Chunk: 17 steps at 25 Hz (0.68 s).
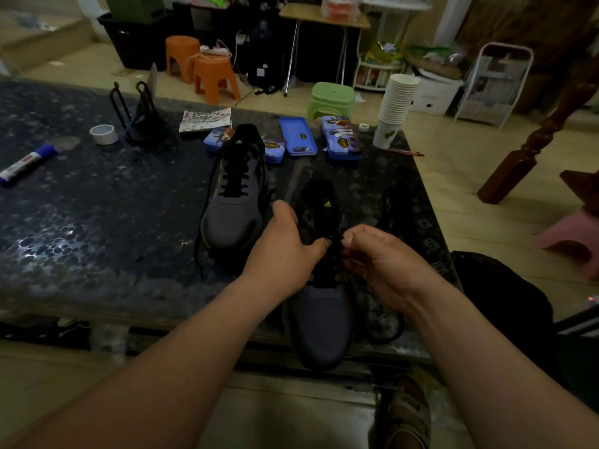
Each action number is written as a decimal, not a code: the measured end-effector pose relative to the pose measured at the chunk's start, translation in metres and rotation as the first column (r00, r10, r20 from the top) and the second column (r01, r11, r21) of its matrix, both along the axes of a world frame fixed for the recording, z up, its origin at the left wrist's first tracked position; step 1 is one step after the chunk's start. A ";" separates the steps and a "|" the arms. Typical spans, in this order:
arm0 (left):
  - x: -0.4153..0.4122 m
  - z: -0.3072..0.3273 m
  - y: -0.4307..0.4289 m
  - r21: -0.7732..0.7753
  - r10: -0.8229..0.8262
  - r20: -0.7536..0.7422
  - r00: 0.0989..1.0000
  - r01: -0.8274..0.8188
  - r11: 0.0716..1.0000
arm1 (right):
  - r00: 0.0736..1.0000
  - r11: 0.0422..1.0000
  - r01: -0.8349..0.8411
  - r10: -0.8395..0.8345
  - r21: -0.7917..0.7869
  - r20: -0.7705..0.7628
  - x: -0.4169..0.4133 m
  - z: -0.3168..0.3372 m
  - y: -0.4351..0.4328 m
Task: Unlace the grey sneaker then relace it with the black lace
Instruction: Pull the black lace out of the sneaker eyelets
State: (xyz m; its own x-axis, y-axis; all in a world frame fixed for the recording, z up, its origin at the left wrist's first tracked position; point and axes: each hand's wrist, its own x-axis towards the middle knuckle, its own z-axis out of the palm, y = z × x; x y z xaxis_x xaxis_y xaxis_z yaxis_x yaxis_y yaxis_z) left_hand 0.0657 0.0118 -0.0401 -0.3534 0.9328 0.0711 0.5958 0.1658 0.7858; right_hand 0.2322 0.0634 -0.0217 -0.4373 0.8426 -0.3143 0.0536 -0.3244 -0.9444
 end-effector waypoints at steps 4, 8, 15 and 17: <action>0.001 0.000 -0.005 0.074 -0.025 -0.062 0.998 0.029 0.997 | 0.984 0.998 0.040 -0.049 0.056 0.169 -0.004 0.005 0.002; 0.000 0.006 -0.009 0.033 -0.059 -0.151 0.987 0.064 0.997 | 0.957 0.983 0.015 -0.067 0.182 0.283 -0.007 0.005 0.004; -0.001 0.012 -0.008 -0.003 -0.063 -0.204 0.977 0.064 0.998 | 0.980 0.991 -0.017 -0.010 0.131 0.200 -0.003 0.007 0.005; 0.000 0.012 -0.007 -0.007 -0.069 -0.205 0.976 0.070 0.998 | 0.986 0.993 -0.030 0.011 0.110 0.166 -0.001 0.007 0.004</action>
State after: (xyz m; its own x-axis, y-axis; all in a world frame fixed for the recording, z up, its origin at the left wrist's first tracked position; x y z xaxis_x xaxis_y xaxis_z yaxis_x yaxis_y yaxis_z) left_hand 0.0653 0.0044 -0.0279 -0.2655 0.9545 0.1358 0.7544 0.1180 0.6457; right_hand 0.2315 0.0671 -0.0150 -0.4051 0.8679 -0.2875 0.2166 -0.2144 -0.9524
